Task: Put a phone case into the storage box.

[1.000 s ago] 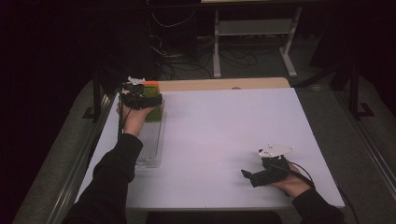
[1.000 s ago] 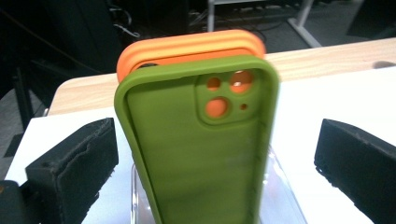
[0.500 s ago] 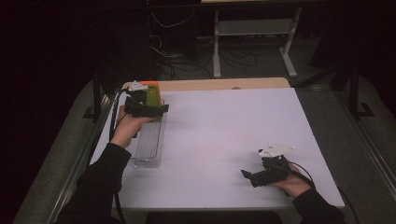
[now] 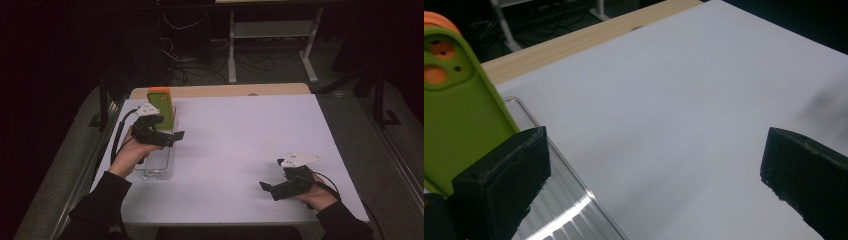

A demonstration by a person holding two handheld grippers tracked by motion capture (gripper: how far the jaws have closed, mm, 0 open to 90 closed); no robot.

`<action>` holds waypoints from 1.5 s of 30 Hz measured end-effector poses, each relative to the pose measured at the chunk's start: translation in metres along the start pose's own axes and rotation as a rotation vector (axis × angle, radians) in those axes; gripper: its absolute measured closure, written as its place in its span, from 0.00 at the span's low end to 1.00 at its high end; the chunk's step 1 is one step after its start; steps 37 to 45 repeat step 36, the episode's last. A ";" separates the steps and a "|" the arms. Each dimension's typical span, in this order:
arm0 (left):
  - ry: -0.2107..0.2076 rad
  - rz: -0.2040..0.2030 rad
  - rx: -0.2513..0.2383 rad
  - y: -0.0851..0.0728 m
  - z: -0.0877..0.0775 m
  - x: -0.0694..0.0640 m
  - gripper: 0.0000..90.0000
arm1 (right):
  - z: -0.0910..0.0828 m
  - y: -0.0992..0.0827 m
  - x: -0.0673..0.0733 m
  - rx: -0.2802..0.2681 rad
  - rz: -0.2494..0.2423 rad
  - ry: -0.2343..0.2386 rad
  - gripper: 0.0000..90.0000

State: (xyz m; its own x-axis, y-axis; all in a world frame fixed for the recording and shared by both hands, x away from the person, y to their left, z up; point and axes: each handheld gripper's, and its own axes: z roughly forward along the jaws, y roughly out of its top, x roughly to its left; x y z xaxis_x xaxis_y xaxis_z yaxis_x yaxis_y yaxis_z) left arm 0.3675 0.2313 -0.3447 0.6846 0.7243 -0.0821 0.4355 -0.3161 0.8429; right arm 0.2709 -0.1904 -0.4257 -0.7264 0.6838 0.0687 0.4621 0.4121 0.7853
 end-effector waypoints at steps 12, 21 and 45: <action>-0.060 0.070 0.025 -0.028 -0.007 -0.017 0.00 | -0.007 0.009 -0.003 -0.037 -0.009 0.005 0.00; -0.075 0.109 0.023 -0.054 -0.017 -0.029 0.00 | -0.011 0.012 -0.005 -0.059 -0.012 0.006 0.00; -0.120 0.092 0.025 -0.085 -0.028 -0.033 0.00 | -0.012 0.014 -0.003 -0.068 -0.003 0.011 0.00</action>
